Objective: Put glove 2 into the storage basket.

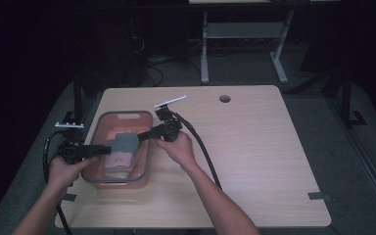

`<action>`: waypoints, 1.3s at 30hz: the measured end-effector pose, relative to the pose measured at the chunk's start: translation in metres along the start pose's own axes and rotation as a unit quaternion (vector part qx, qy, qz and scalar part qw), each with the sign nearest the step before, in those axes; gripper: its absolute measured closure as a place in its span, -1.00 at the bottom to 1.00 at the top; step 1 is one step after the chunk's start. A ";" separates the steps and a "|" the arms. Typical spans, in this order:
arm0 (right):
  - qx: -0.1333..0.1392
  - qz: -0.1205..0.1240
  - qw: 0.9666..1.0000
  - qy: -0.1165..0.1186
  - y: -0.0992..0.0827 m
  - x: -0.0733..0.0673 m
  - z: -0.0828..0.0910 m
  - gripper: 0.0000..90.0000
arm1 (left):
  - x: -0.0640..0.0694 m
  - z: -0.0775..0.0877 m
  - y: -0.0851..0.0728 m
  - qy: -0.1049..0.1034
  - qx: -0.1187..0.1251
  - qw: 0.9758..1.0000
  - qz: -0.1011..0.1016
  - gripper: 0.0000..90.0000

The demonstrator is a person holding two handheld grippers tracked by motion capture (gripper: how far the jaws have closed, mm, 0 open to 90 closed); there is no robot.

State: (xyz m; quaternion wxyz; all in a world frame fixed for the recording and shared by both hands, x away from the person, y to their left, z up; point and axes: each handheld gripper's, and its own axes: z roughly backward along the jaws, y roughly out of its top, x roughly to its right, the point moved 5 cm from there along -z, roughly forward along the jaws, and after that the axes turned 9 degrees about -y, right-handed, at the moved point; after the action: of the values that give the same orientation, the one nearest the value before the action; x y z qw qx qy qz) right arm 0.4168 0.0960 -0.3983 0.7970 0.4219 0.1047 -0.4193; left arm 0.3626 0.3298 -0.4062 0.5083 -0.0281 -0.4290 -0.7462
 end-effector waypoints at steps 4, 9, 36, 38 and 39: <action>0.006 -0.006 1.000 0.000 -0.003 0.005 0.007 0.36 | 0.007 0.001 0.008 -0.012 0.015 1.000 0.001 0.09; 0.016 -0.018 1.000 -0.002 -0.010 0.015 0.021 0.25 | 0.017 0.001 0.014 -0.026 0.028 0.999 -0.002 -0.07; 0.049 -0.054 0.997 -0.006 -0.022 0.045 0.067 0.00 | 0.050 -0.020 0.031 -0.066 0.042 0.997 -0.013 -0.29; 0.048 -0.055 0.997 -0.007 -0.023 0.047 0.069 -0.03 | 0.050 -0.020 0.032 -0.064 0.044 0.997 -0.014 -0.30; 0.047 -0.057 0.997 -0.007 -0.024 0.047 0.070 -0.04 | 0.050 -0.019 0.033 -0.064 0.047 0.997 -0.014 -0.31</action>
State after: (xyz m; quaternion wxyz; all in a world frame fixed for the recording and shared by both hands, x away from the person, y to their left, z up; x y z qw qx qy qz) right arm 0.4154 0.0081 -0.3929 0.7519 0.4490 0.1031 -0.4716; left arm 0.3723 0.2768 -0.3742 0.4701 -0.0462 -0.4956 -0.7288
